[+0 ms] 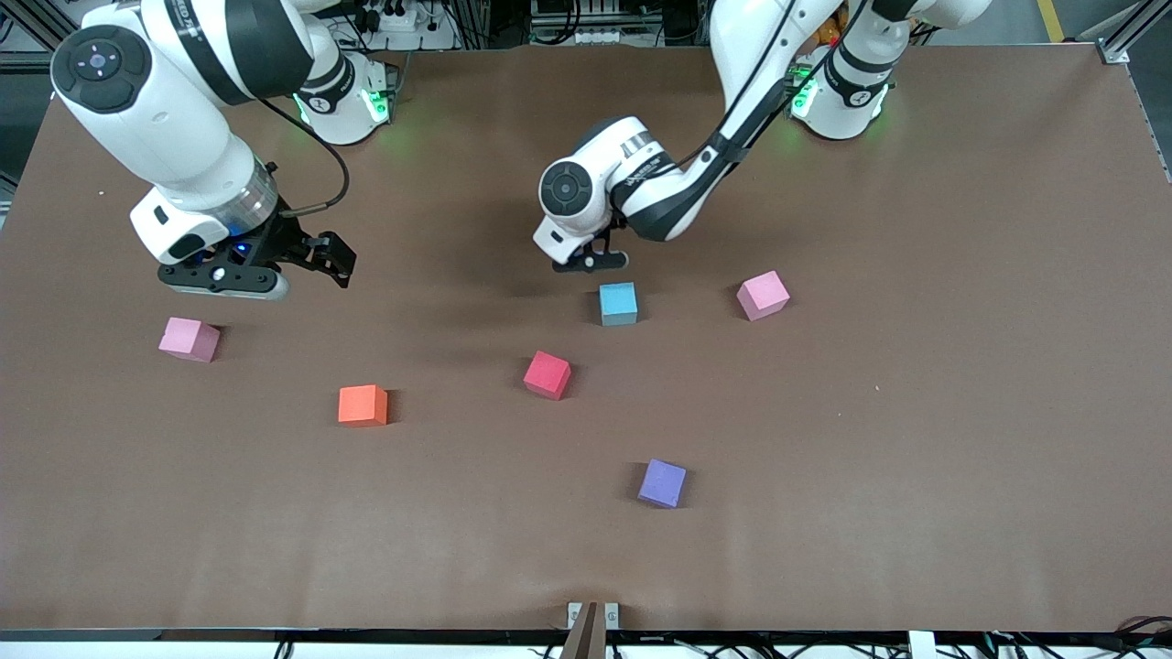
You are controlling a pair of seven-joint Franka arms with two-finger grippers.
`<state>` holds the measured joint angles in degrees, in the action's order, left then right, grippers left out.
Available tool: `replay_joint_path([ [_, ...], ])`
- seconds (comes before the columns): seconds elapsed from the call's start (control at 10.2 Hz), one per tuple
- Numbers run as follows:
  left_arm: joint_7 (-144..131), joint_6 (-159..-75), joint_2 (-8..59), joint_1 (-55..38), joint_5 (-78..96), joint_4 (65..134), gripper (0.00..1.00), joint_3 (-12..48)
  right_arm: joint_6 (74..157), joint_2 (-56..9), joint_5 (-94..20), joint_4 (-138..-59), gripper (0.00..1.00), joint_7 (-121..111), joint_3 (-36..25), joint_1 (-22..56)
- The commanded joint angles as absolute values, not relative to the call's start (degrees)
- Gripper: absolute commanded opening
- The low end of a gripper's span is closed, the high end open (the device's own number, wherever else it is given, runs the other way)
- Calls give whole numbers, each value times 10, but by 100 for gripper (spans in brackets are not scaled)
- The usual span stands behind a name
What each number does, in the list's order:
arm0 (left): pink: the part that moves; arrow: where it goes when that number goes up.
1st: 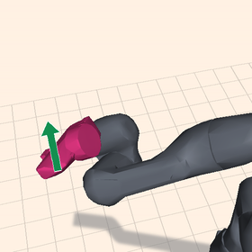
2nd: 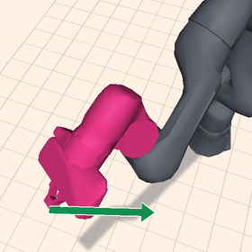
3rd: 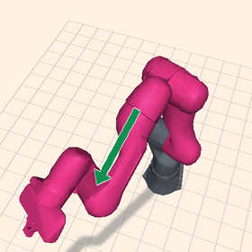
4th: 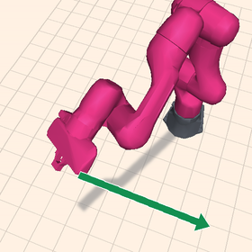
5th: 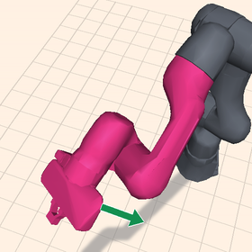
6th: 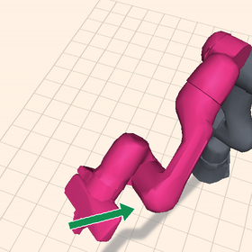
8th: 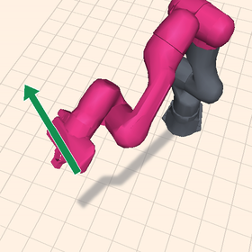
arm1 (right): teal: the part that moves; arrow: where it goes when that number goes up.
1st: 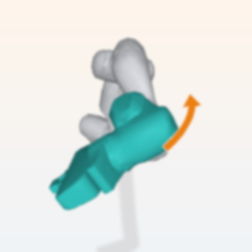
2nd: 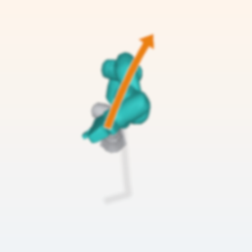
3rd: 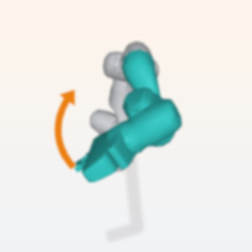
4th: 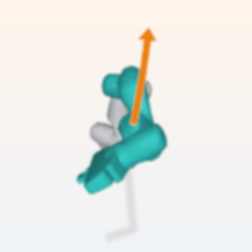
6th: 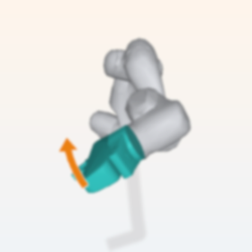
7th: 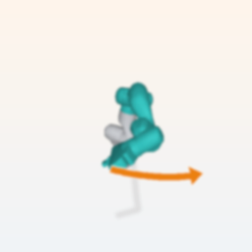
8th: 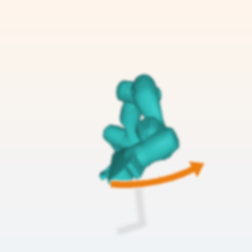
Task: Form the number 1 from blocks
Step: 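Place purple by green with the left gripper while the right gripper withdraws, then grasp the cyan block with the left gripper and place it by purple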
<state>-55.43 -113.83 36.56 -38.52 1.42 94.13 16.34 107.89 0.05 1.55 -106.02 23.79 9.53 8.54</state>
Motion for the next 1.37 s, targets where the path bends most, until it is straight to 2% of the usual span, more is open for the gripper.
replay_joint_path([
  [0.0, -551, -1131, 372, -387, -24, 916, 100, 127, 1071, -4, 16, -1052, 100, 225, 99, 82],
  [0.69, -552, -1246, 407, -366, -50, 903, 100, 105, 1095, -25, 15, -1036, 100, 230, 98, 83],
  [0.88, -551, -1253, 417, -366, -51, 903, 100, 100, 1097, -40, 15, -1026, 100, 231, 98, 81],
  [0.98, -555, -1259, 423, -373, -59, 903, 71, 98, 1101, -49, 15, -1022, 100, 231, 98, 81],
  [1.08, -560, -1259, 422, -373, -77, 904, 7, 99, 1109, -55, 15, -1022, 100, 232, 99, 81],
  [1.18, -562, -1259, 422, -374, -79, 906, 0, 99, 1115, -60, 15, -1021, 100, 232, 99, 81],
  [1.28, -563, -1259, 421, -374, -78, 908, 0, 100, 1121, -69, 15, -1020, 100, 233, 99, 81],
])
